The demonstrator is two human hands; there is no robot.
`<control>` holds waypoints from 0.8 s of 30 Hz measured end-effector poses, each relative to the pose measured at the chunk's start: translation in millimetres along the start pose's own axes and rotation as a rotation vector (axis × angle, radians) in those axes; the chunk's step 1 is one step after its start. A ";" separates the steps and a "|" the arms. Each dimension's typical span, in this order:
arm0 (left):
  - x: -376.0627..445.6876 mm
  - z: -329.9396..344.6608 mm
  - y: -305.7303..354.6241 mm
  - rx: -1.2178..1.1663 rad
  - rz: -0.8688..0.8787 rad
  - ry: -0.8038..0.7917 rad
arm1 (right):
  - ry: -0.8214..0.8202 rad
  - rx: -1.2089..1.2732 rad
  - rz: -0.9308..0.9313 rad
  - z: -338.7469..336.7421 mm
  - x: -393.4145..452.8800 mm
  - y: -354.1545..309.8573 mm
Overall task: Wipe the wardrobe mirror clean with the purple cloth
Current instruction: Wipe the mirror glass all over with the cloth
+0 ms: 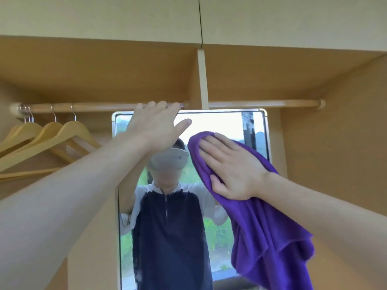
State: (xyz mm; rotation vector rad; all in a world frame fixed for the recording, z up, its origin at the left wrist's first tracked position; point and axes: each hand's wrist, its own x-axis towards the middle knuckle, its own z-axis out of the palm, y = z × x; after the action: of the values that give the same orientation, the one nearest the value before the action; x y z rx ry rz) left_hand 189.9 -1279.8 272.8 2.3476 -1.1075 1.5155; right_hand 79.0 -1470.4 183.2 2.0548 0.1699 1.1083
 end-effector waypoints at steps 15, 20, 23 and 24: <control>-12.3 24.7 2.7 -0.003 -0.005 0.217 | -0.007 -0.033 0.155 6.7 -8.6 11.7; -11.8 18.2 10.4 0.017 -0.045 0.187 | -0.049 -0.071 0.306 5.5 -24.4 46.4; -11.0 17.1 10.6 0.033 -0.046 0.156 | -0.018 -0.021 0.428 8.1 -18.8 27.6; -10.5 17.0 10.1 0.029 -0.048 0.148 | 0.001 0.009 0.470 8.4 -14.9 18.8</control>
State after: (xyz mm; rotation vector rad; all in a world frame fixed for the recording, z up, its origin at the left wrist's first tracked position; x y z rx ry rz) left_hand 193.5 -1289.9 253.1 2.2216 -0.9937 1.6678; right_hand 71.9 -1494.9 183.8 2.1606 -0.3260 1.3852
